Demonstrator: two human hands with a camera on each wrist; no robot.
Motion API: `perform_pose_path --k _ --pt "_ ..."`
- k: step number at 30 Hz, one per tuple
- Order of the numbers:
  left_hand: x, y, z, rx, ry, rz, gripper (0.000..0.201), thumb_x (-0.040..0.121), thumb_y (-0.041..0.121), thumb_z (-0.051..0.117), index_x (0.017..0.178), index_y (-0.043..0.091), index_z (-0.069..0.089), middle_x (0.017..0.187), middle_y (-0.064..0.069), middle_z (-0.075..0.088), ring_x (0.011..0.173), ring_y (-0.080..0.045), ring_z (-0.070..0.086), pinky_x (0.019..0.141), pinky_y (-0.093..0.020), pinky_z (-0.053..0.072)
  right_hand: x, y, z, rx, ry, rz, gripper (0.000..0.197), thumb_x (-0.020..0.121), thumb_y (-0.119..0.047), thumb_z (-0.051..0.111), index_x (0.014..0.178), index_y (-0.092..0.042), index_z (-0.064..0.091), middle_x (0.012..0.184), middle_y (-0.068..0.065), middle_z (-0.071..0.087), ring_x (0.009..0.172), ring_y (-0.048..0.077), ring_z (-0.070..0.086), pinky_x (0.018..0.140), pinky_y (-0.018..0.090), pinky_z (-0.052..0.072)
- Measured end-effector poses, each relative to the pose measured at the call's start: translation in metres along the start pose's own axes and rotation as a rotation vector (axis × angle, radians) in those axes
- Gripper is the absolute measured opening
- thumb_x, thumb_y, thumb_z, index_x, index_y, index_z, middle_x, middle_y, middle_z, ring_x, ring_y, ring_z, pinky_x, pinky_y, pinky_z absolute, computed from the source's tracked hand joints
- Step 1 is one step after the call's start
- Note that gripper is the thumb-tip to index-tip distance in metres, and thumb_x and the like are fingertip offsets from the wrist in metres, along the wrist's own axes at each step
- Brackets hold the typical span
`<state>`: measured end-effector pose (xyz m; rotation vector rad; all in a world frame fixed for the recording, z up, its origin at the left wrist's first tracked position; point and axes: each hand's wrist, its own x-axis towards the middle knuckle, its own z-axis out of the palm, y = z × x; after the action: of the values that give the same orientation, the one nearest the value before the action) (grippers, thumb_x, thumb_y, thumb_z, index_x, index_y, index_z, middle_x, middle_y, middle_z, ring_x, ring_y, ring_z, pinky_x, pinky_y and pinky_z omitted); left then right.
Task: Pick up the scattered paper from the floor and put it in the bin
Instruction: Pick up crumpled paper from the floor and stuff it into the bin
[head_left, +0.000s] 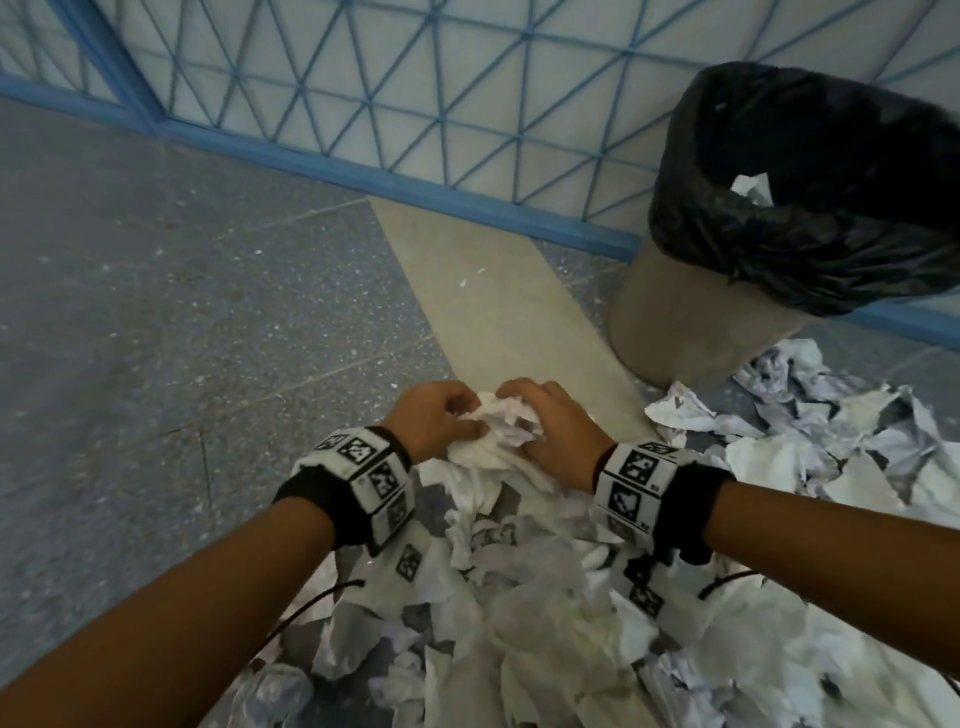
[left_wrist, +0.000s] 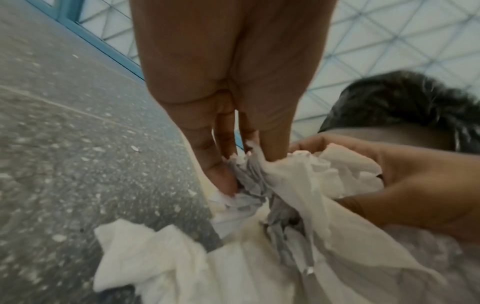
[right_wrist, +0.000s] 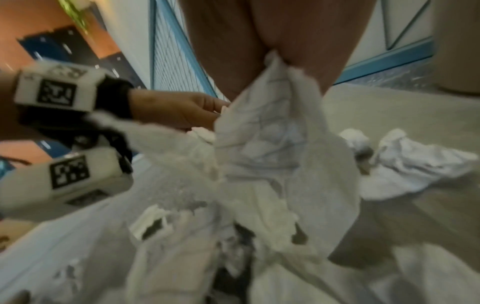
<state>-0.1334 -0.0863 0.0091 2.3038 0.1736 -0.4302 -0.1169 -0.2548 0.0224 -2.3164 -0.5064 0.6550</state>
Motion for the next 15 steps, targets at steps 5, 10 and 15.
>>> perform_pose_path --k 5,10,15 --pt "-0.015 0.035 -0.038 -0.261 0.104 0.063 0.017 0.078 0.012 0.072 0.089 0.011 0.059 0.093 -0.011 0.064 0.084 -0.020 0.059 0.071 -0.024 0.045 -0.012 -0.036 -0.046 0.081 0.141 -0.068 0.055 0.080 -0.013 0.067 0.129 -0.017 0.042 0.121 0.016 0.047 0.111 0.030 0.051 0.078 0.017 0.030" --pt "-0.017 0.137 -0.077 -0.514 0.187 0.383 0.036 0.081 0.004 0.067 0.105 0.025 0.049 0.084 0.000 0.062 0.077 -0.012 0.058 0.056 -0.015 0.051 -0.034 -0.074 -0.148 -0.104 0.484 -0.252 0.021 0.079 -0.002 0.063 0.099 -0.006 0.064 0.103 0.011 0.056 0.105 0.027 0.054 0.076 0.017 0.029" --pt "0.014 0.243 -0.089 -0.445 0.249 0.666 0.026 0.077 0.022 0.063 0.100 0.029 0.052 0.084 0.011 0.061 0.080 -0.008 0.059 0.073 -0.030 0.054 -0.054 -0.076 -0.242 -0.215 0.882 -0.273 0.027 0.076 0.004 0.052 0.100 -0.003 0.064 0.105 0.016 0.059 0.107 0.025 0.054 0.070 0.009 0.029"
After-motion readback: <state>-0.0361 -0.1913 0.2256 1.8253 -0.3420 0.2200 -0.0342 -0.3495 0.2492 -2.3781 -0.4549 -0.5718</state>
